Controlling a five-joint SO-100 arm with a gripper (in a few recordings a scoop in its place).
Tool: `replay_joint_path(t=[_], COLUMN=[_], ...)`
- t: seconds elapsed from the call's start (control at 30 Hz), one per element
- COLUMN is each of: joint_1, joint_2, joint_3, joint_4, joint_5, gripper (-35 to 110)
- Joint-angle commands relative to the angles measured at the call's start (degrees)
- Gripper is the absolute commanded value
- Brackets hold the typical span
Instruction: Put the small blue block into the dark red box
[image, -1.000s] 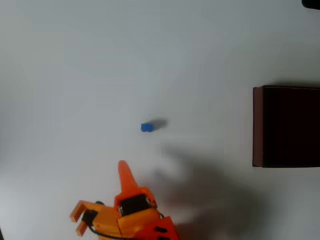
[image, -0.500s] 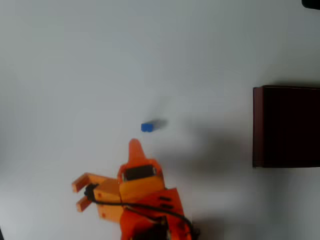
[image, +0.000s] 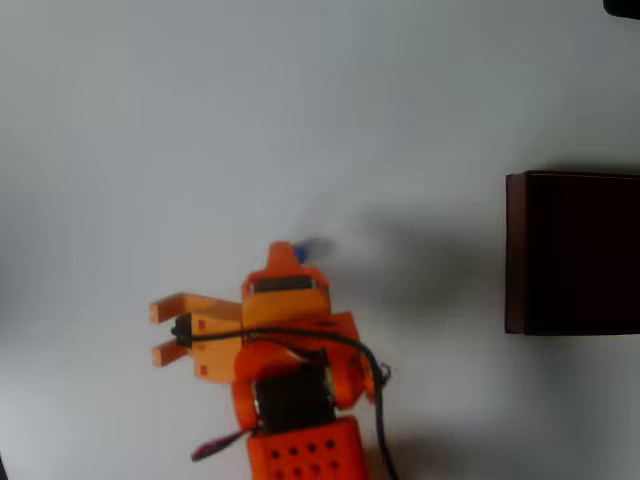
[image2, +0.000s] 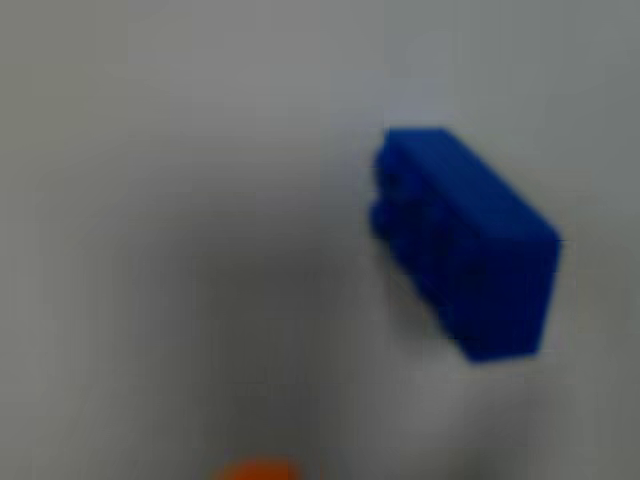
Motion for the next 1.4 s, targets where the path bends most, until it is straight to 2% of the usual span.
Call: replay_joint_path(t=[0.0, 0.23, 1.37], joint_1=[0.7, -2.5, 3.1], joint_2=[-5.3, -9.0, -25.2], joint_3=[-4.2, -3.7, -9.3], joint_4=[0.2, -6.2, -9.1], joint_5=[8.3, 6.3, 4.5], gripper=[28, 25, 24])
